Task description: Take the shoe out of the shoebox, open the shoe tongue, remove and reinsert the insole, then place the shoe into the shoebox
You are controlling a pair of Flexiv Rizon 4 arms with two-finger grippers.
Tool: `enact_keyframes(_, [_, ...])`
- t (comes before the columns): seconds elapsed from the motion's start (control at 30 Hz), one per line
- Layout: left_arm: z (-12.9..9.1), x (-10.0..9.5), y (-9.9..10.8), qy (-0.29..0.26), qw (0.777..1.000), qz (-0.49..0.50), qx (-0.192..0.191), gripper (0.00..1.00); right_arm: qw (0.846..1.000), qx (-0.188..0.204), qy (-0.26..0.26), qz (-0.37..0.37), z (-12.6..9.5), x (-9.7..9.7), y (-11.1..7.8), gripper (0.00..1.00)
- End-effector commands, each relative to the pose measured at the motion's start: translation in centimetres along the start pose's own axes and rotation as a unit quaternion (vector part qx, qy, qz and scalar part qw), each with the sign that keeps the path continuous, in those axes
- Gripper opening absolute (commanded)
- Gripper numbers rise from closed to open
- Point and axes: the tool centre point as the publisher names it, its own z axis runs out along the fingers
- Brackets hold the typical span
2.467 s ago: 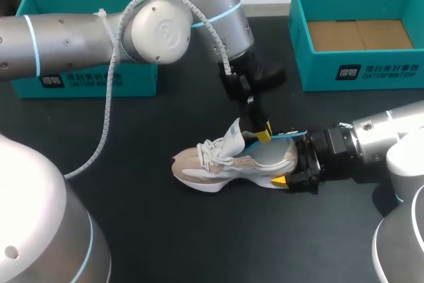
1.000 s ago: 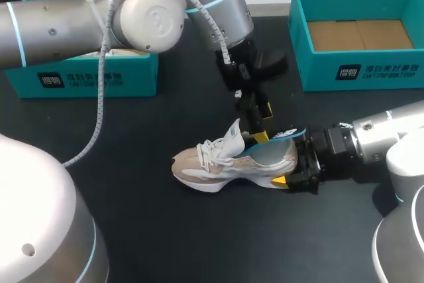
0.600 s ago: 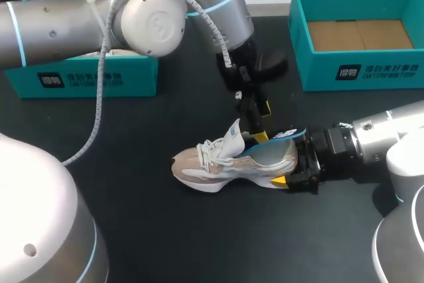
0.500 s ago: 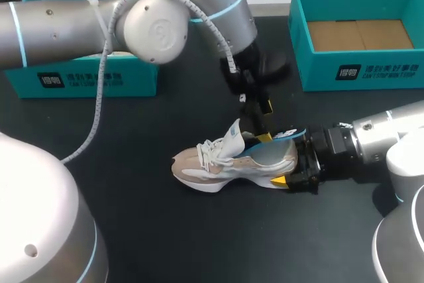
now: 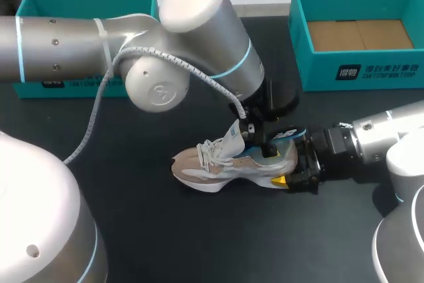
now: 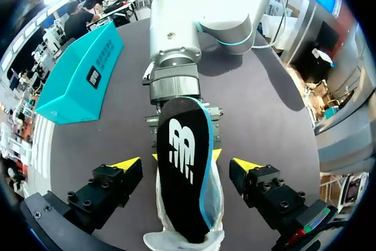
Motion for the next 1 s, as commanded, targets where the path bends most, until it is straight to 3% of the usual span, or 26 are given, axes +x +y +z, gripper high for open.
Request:
enact_keyframes(0.03, [0.07,0.29,0.63,-0.033,0.999,-0.004,0.009,1.0,1.0,0.0,0.0,0.0,0.25,-0.04,-0.39,0.0])
enact_keyframes(0.3, [0.08,0.5,0.5,-0.089,0.996,0.007,-0.006,1.0,1.0,0.0,0.0,0.0,0.25,-0.04,-0.39,0.0])
enact_keyframes(0.37, [-0.07,0.63,0.38,-0.065,0.998,0.013,-0.003,1.0,1.0,0.0,0.0,0.0,0.25,-0.04,-0.39,0.0])
enact_keyframes(0.77, [-0.07,0.63,0.38,-0.065,0.998,0.013,-0.003,1.0,1.0,0.0,0.0,0.0,0.25,-0.04,-0.39,0.0])
enact_keyframes(1.0, [0.46,0.18,0.14,-0.165,0.985,0.034,0.03,1.0,1.0,0.0,0.0,0.0,0.25,-0.04,-0.39,0.0])
